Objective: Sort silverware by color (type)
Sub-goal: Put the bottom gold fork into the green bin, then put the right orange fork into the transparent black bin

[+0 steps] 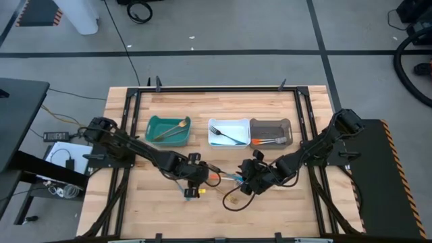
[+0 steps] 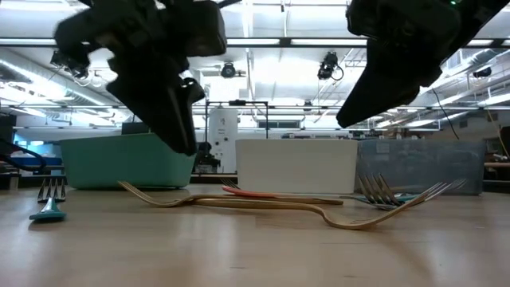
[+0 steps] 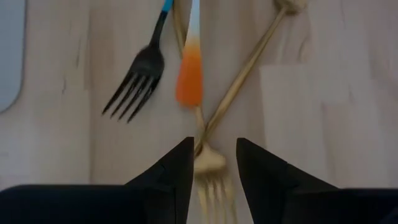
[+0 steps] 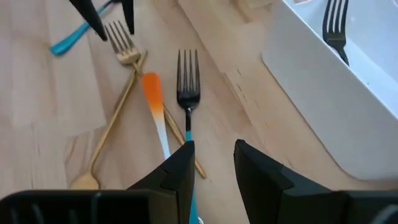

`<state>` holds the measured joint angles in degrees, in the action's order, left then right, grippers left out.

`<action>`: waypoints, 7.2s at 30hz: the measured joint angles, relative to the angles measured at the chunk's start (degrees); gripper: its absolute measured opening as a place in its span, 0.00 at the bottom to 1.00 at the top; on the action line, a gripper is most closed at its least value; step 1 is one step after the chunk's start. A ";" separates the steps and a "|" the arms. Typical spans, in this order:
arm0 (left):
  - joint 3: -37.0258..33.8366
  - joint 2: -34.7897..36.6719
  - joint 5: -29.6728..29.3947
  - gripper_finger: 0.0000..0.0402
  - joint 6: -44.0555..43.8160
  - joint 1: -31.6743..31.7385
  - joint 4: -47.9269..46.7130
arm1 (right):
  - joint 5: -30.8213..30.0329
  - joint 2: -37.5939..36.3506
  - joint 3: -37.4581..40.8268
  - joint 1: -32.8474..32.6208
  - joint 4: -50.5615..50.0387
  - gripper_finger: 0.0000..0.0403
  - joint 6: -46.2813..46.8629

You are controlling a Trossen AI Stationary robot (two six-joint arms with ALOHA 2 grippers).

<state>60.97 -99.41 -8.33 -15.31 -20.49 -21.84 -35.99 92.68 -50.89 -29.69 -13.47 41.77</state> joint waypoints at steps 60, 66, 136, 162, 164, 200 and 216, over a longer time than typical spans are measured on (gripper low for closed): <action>-0.08 -14.48 9.15 0.07 16.71 1.50 27.71 | 9.14 -3.63 -1.64 -0.23 -12.19 0.29 10.63; -0.11 -10.97 9.00 0.07 11.90 3.26 25.81 | 4.61 -7.30 -1.64 -0.36 -12.87 0.29 11.09; -2.96 21.63 -22.60 0.08 8.58 16.38 -23.78 | -2.85 -11.71 -1.62 1.38 -1.90 0.29 -15.85; -26.92 39.09 -21.17 0.08 9.73 27.99 -7.29 | -1.73 -14.56 -1.70 3.75 -1.05 0.29 -17.21; -27.93 39.20 -21.01 0.08 9.99 28.35 -5.83 | -1.53 -14.42 -1.60 3.71 -1.12 0.29 -17.04; -30.31 39.14 -12.16 0.40 10.46 28.93 0.78 | -1.20 -14.12 -1.62 3.71 0.00 0.29 -15.83; -27.57 39.09 -7.77 0.40 8.86 17.89 5.22 | 0.89 -14.08 -1.62 3.69 -0.09 0.29 -15.99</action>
<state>33.40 -60.32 -16.10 -6.45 -2.60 -16.62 -35.10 78.61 -52.51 -26.00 -13.56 25.78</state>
